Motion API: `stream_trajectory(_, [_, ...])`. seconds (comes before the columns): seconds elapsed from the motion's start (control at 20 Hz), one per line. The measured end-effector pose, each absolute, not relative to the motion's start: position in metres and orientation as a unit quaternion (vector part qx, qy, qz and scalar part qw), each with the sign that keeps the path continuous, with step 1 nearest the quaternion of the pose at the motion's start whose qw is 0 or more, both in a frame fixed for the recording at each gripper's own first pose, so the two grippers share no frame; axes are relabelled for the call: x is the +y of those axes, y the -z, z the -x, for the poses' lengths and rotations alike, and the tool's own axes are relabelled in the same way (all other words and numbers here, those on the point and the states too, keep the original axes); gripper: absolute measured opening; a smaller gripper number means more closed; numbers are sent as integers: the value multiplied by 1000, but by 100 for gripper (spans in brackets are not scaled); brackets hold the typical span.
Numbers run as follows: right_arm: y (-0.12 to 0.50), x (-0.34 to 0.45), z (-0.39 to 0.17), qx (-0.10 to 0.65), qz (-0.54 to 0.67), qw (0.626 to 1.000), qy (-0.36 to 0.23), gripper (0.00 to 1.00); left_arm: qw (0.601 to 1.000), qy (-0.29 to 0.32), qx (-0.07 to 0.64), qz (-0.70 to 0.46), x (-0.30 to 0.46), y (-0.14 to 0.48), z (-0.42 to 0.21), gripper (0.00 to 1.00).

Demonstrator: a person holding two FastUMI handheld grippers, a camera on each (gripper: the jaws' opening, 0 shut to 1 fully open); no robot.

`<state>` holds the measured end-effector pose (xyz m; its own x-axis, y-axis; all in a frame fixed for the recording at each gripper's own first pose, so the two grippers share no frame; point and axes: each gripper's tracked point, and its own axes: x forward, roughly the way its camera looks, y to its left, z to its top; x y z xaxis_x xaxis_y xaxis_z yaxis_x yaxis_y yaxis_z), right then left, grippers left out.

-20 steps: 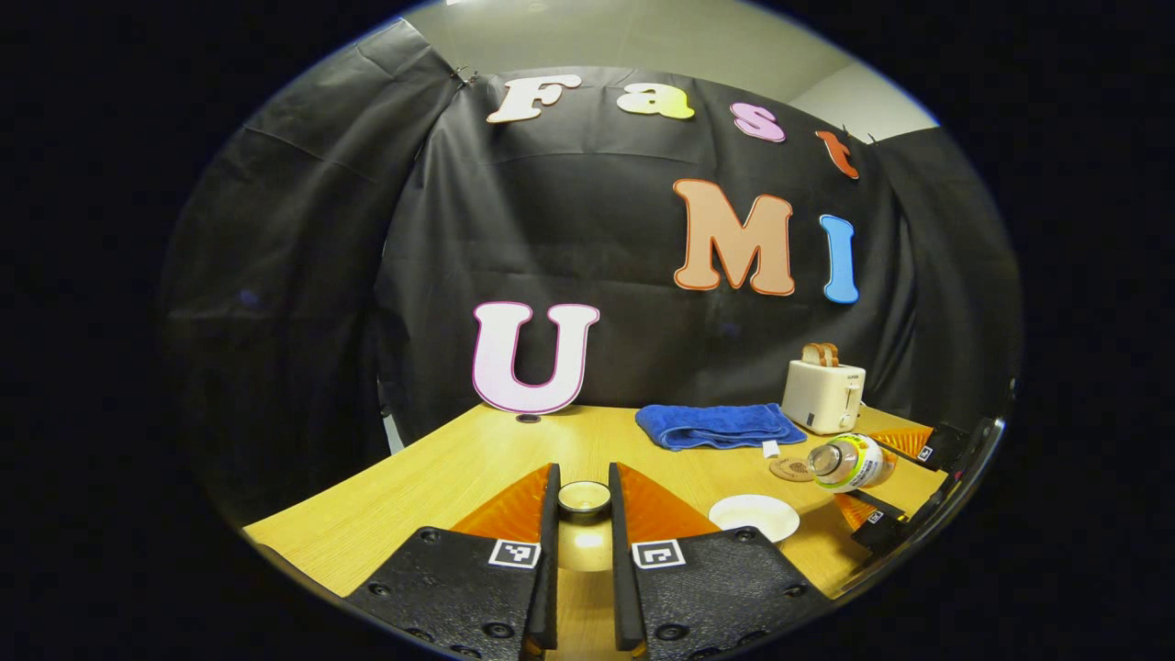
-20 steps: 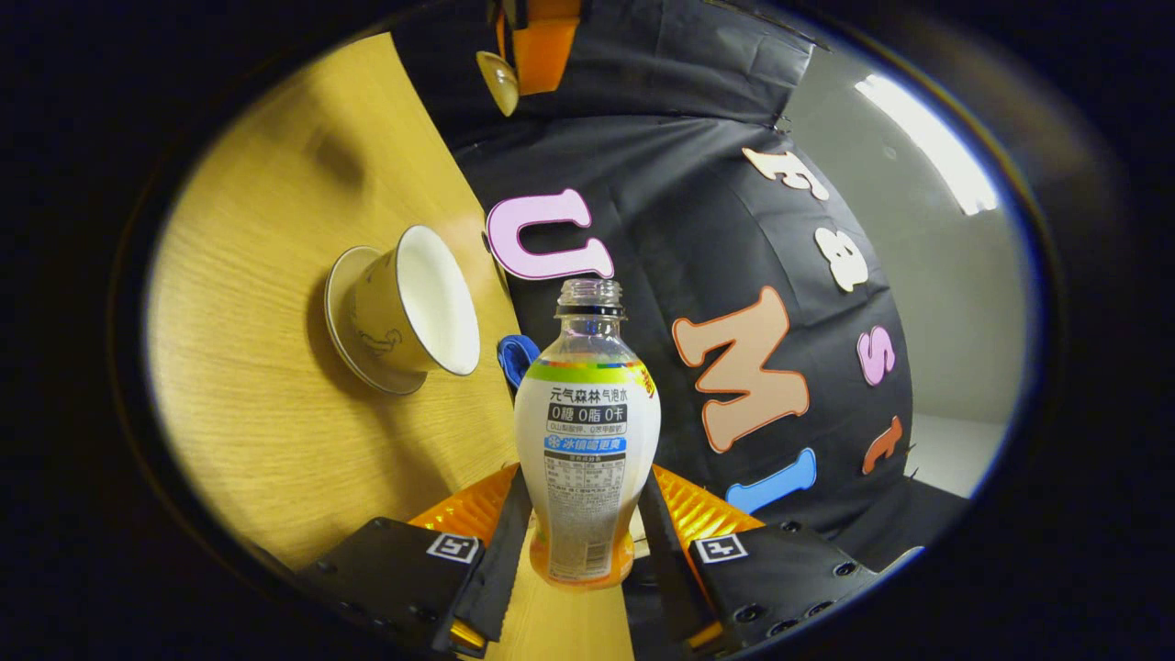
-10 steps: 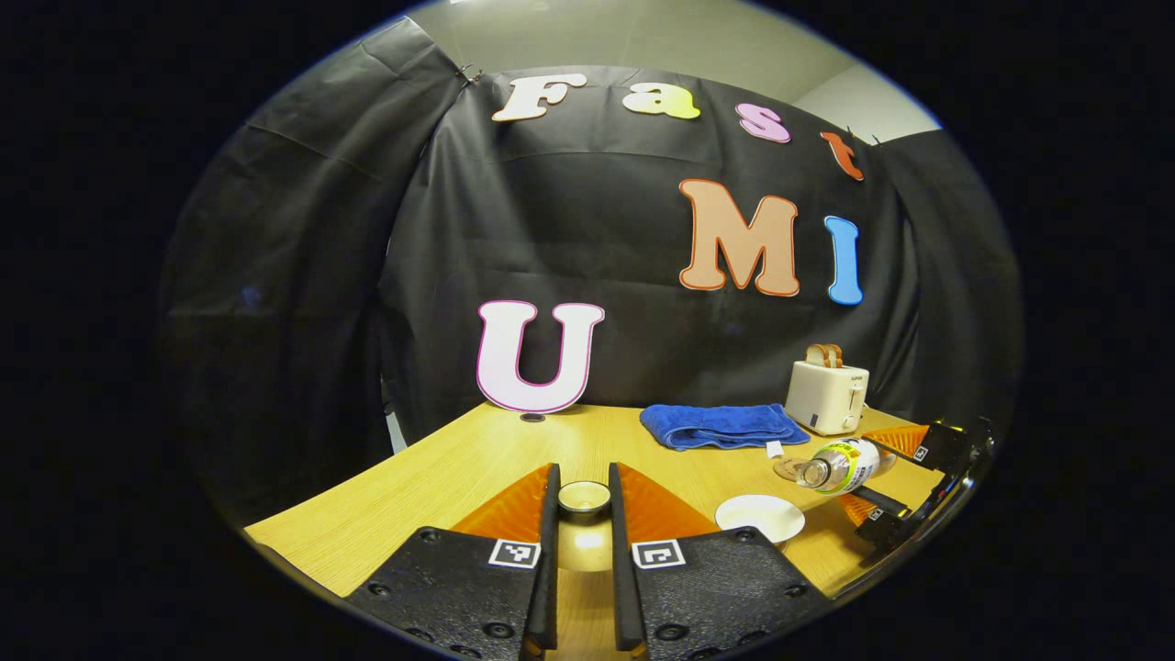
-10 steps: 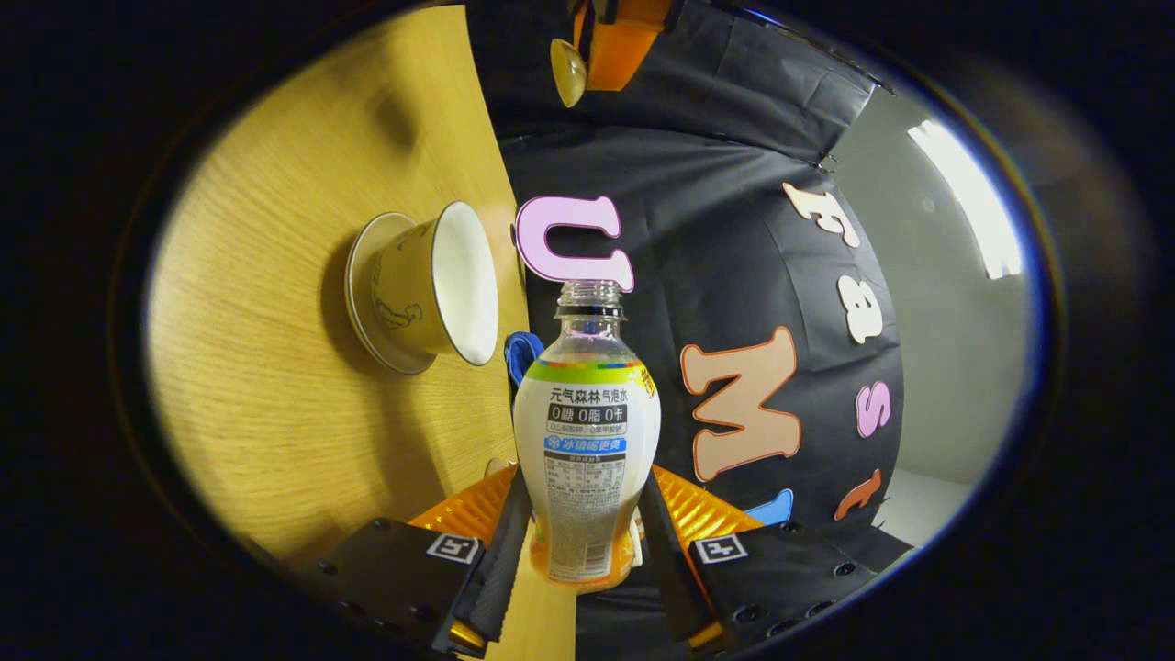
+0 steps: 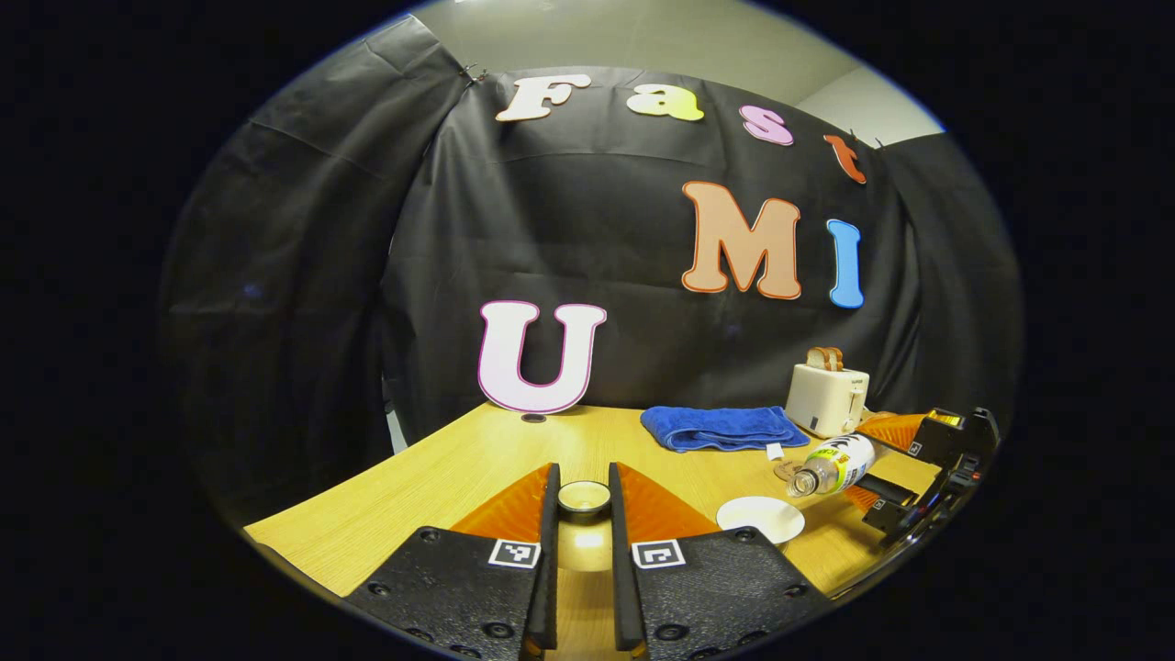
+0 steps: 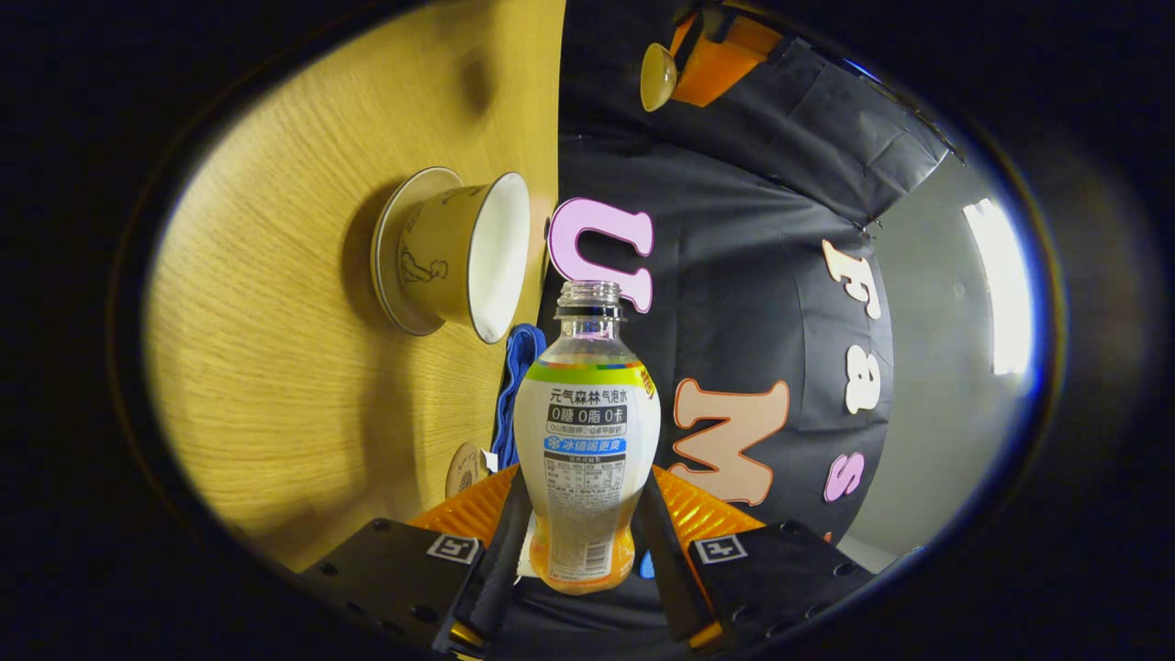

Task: Open the teacup lid with one hand, grasp the water bottle and pour water into the teacup with the other hand; after pouring, place the water bottle on the coaster and then close the teacup lid.

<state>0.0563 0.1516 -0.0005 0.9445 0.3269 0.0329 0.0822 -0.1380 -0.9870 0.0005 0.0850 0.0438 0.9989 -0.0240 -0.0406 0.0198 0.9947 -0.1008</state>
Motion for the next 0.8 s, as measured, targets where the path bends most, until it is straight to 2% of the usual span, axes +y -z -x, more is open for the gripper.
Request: stream_trajectory(0.8, [-9,156,-59,-160,817,544,-106,70,998,15,21,60,84,-45,0,20])
